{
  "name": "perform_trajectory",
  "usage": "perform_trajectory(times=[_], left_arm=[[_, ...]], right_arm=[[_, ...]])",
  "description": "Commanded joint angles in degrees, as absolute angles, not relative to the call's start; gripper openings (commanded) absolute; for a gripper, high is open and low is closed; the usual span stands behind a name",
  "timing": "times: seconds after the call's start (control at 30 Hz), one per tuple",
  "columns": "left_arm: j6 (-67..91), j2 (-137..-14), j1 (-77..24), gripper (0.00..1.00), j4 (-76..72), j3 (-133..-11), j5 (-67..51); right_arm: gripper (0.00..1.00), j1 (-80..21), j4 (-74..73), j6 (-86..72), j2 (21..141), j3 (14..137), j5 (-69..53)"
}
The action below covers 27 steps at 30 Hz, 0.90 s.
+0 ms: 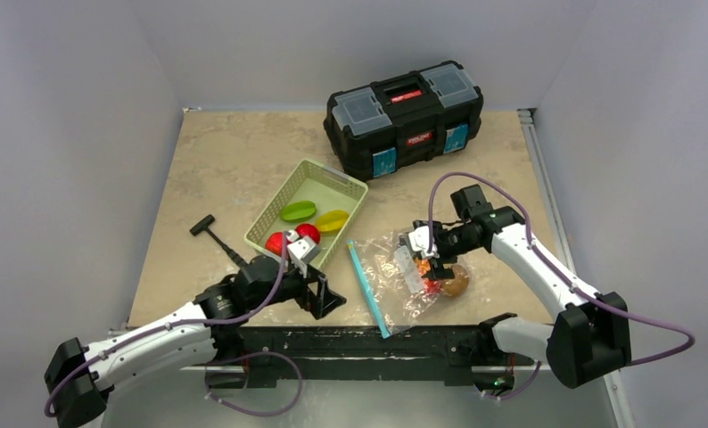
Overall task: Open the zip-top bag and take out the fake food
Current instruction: Place the fake fruit in the bin, then pick up the fake fruit from the zipper food storage bag.
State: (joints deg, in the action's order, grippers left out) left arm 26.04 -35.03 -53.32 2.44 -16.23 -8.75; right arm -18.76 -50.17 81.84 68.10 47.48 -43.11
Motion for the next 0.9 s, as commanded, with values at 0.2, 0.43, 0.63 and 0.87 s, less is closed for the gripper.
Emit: perform_trajectory(times=[0.2, 0.43, 0.63, 0.87], left_arm=[[22.07, -39.45, -62.46, 1.00, 3.45, -18.80, 4.84], [19.16, -41.22, -68.81, 0.99, 4.18, -20.11, 12.49], [17.28, -42.79, -71.10, 0.98, 1.10, -19.11, 13.97], [18.01, -41.50, -71.10, 0.95, -5.54, -15.44, 14.60]], right_arm=[[0.82, -17.73, -49.79, 80.71, 67.77, 47.11, -44.83], [0.82, -15.97, -49.03, 79.02, 67.59, 47.65, -45.97], [0.81, -12.53, -48.24, 76.93, 67.55, 48.32, -46.67], [0.80, -8.76, -43.07, 68.76, 68.06, 48.69, -43.72]])
